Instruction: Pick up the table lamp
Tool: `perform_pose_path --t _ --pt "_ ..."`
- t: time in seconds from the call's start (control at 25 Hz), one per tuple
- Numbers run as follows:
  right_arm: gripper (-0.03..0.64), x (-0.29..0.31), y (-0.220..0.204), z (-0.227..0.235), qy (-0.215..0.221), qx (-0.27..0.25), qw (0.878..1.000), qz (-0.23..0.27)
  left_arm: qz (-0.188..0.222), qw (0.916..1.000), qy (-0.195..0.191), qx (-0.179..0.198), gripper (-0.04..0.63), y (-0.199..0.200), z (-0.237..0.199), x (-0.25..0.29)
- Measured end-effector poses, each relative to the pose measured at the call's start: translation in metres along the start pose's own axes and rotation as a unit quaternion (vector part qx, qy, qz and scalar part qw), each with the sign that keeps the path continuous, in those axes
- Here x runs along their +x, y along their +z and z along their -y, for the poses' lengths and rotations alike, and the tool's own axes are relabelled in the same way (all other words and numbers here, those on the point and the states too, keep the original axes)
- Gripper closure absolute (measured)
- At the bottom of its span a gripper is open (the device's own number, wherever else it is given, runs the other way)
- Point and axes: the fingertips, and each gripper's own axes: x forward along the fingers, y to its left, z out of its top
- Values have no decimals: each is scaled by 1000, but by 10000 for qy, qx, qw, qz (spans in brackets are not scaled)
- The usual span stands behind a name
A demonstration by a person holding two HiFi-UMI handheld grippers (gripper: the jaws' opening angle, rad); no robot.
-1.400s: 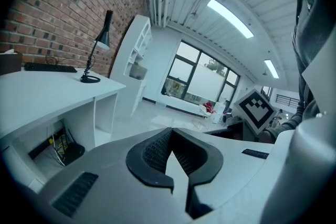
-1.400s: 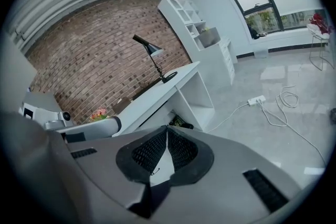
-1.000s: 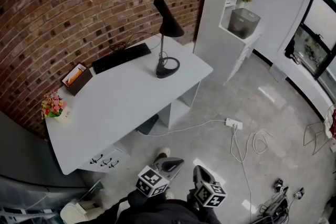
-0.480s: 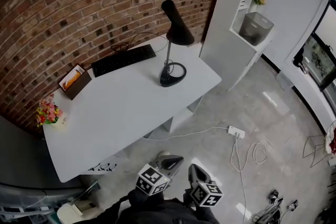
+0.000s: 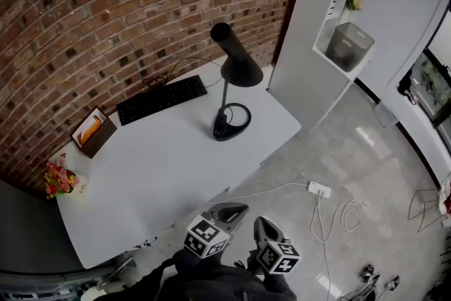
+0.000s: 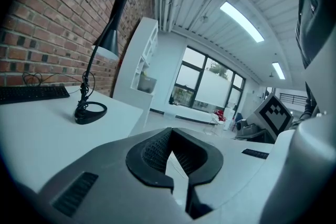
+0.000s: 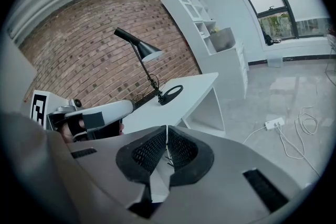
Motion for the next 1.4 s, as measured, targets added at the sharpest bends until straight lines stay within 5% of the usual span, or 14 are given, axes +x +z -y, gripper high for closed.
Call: perform_pose_path --t 0.56,0.92,1.4 --pt "603 104 73 10 52 37 9999 119 119 9997 8 191 588 62 -106 53" --pt "603 121 77 20 19 19 10000 23 -19 9999 74 94 588 52 -113 60" --pt "603 181 117 14 1042 -405 9923 -527 564 9860 1540 -319 588 85 -173 57"
